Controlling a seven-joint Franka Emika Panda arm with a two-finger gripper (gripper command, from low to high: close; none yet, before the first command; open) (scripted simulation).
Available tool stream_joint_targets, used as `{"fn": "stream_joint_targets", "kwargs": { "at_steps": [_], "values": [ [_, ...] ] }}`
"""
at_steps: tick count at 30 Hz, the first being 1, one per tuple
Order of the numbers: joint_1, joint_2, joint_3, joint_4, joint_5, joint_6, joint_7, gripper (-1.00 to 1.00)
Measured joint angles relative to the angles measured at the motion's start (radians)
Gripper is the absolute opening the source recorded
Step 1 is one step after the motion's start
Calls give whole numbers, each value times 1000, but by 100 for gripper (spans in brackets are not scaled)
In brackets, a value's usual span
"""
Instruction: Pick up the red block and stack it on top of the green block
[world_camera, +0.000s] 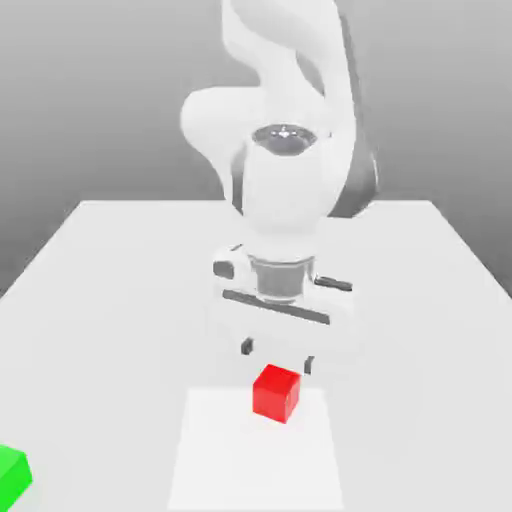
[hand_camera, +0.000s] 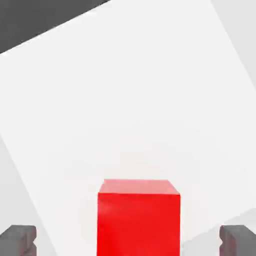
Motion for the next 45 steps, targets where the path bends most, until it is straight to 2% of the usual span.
{"fn": "stream_joint_targets", "kwargs": {
  "at_steps": [4,5,12,17,22,33,41,45],
  "values": [
    [65,126,-88,14,-83,106,59,0],
    [85,151,-111,17,-95,128,68,-100],
    [89,155,-116,17,-100,132,72,-100],
    [62,22,-61,0,-4,20,6,-100],
    [76,-102,-73,-6,65,-101,-35,-100],
    [-128,83,-209,371,120,-292,191,-100],
    [-251,252,-368,659,139,-419,383,-100],
    [-285,384,-363,699,182,-331,378,-100]
  ]
}}
